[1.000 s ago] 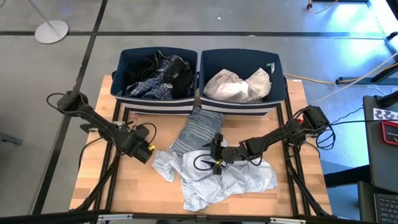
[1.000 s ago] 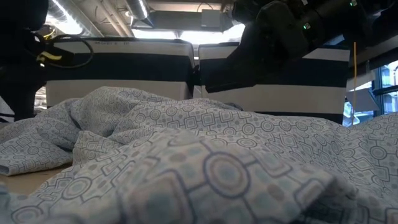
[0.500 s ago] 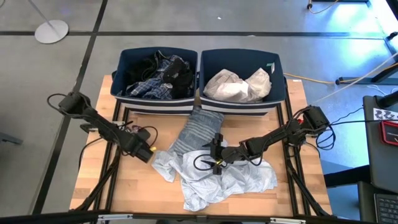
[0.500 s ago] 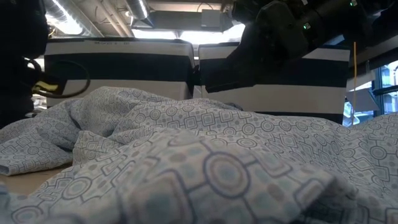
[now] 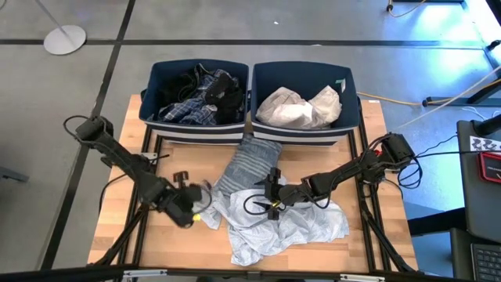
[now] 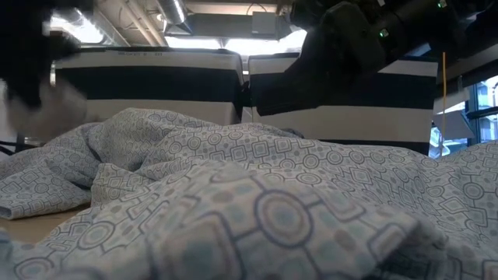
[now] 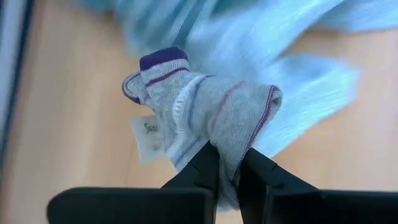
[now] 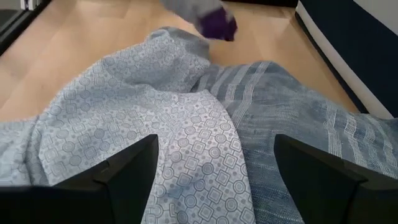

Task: Sort clothes
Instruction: Put the gray socks into the right blue laundry bin

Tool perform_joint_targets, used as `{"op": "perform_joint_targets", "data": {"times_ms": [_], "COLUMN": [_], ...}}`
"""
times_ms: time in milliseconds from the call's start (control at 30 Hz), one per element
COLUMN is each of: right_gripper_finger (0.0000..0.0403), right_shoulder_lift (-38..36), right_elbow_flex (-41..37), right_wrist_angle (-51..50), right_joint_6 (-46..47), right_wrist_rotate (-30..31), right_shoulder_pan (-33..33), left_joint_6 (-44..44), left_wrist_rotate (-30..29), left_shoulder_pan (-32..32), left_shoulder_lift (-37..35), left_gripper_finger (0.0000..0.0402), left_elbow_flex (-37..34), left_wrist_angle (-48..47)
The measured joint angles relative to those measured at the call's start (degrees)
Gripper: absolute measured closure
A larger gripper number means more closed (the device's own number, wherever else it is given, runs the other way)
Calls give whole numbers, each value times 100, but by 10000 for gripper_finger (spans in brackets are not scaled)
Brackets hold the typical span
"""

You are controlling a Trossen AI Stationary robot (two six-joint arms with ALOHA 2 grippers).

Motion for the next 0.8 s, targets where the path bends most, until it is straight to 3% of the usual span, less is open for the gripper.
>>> {"op": "perform_joint_targets", "data": {"times_ms": [133, 267, 467, 600, 800], "right_gripper_finger": [81, 81, 81, 81, 81], "right_shoulder_lift": [2, 3, 2, 44, 61], "right_elbow_flex": [0, 1, 2, 28, 308], "right_wrist_angle": [33, 471, 1303, 1784, 1741], "right_joint_6": [86, -450, -1295, -1852, -2302], "right_wrist_rotate": [-268, -343, -721, -1252, -1297], "right_shoulder_pan": [0, 92, 285, 356, 339], "left_joint_6": [860, 1279, 2455, 2774, 3088], "left_wrist_rotate": [-128, -165, -960, -951, -567], "left_shoulder_pan": [-336, -456, -517, -330, -37], "left_shoulder_lift": [-8, -7, -3, -3, -3], "left_gripper_finger": [382, 388, 385, 388, 383], "left_elbow_flex": [432, 519, 515, 344, 150], "left_wrist_angle": [117, 529, 1513, 2407, 3196]}}
